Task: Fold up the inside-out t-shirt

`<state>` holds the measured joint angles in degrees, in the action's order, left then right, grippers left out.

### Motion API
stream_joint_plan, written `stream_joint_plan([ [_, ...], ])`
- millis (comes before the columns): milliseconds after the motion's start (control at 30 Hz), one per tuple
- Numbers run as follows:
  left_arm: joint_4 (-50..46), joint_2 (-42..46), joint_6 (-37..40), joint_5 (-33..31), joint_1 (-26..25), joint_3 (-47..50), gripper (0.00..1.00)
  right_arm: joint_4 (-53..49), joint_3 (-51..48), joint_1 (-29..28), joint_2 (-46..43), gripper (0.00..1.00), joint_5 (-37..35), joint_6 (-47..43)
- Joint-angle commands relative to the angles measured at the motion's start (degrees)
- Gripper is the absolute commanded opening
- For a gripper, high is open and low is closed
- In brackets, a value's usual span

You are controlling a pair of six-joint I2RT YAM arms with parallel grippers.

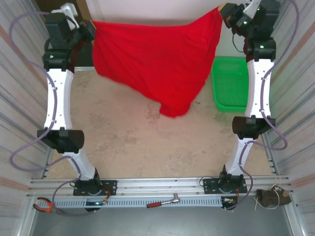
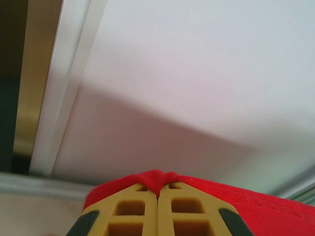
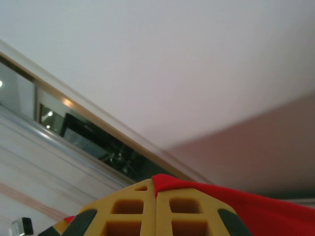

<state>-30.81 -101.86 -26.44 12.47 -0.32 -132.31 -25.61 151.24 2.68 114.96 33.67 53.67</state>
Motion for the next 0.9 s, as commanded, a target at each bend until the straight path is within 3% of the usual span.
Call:
stream_joint_plan([
  [0, 2.29, 7.21, 0.04, 0.12, 0.76, 1.54, 0.0, 7.63, -4.56, 0.15, -8.19, 0.0, 2.6, 1.7],
  [133, 7.92, 18.82, 0.69, 1.13, 0.82, 20.51, 0.0, 10.06, -23.87, -2.23, -19.24, 0.0, 2.15, -2.87],
  [267, 12.13, 33.2, -0.45, 3.61, 0.54, 45.53, 0.0, 17.68, -56.54, -5.19, -33.71, 0.0, -1.04, -6.3],
  [433, 11.53, 51.38, -0.91, 2.18, -4.86, 72.84, 0.0, 20.29, -87.45, -7.28, -43.93, 0.0, -5.42, -8.34],
  [567, 10.59, 64.74, -7.85, -3.59, -17.53, 91.46, 0.0, 15.37, -101.52, -11.15, -45.98, 0.0, -15.61, -13.77],
  [633, 10.97, 68.95, -11.75, -8.31, -25.98, 98.47, 0.0, 11.35, -104.35, -11.53, -45.21, 0.0, -21.74, -14.69],
  [733, 11.28, 70.78, -13.49, -16.07, -38.83, 103.12, 0.0, 6.99, -105.28, -10.01, -43.1, 0.0, -25.42, -14.43],
  [767, 10.77, 70.23, -12.94, -18.01, -41.89, 102.97, 0.04, 6.15, -104.85, -9.97, -42.65, 0.06, -25.82, -14.51],
  [800, 9.81, 69.55, -12.26, -19.35, -43.92, 102.15, 0.21, 5.0, -104.03, -10.12, -42.47, 0.29, -26.11, -14.79],
  [833, 8.49, 68.63, -11.38, -21.02, -45.47, 100.73, 0.43, 3.29, -102.66, -10.51, -42.57, 0.49, -26.74, -15.33],
  [867, 7.17, 67.68, -10.35, -21.8, -46.07, 98.96, 0.6, 1.35, -101.19, -11.4, -43.15, 0.61, -28.34, -15.8],
])
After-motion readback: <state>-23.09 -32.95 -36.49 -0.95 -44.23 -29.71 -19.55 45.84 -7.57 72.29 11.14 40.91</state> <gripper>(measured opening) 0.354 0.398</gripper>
